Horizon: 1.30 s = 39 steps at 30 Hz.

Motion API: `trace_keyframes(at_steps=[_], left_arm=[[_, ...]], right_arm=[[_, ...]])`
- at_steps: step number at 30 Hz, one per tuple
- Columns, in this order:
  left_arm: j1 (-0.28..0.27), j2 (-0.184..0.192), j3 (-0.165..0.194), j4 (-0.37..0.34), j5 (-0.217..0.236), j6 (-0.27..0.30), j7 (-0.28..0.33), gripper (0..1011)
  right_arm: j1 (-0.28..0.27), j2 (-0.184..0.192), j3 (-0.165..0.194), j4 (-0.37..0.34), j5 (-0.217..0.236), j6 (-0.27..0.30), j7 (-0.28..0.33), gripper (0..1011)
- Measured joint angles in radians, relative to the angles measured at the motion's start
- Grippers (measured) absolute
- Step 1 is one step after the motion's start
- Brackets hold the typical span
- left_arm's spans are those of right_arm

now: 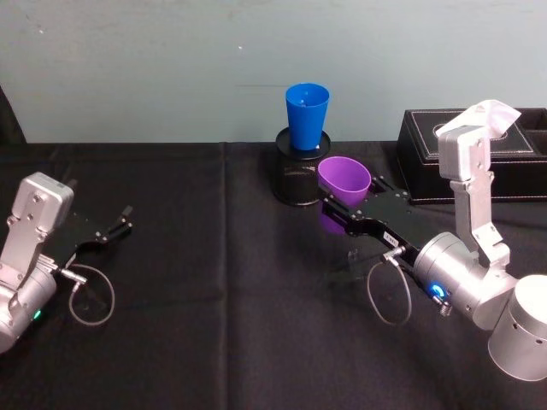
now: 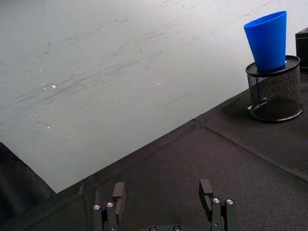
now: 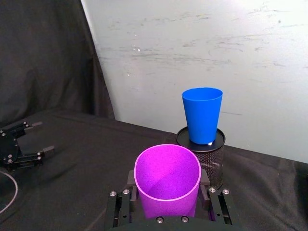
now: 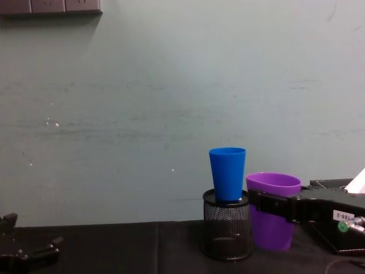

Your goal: Pick up one cup with a gripper and tap it against the other cup.

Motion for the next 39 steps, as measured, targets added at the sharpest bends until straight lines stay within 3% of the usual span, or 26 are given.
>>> trace_keyframes(at_steps=[39], left_arm=[[0.0, 0.0, 0.0, 0.0, 0.0, 0.0, 0.0, 1000]], right_arm=[[0.0, 0.0, 0.0, 0.0, 0.0, 0.0, 0.0, 726]])
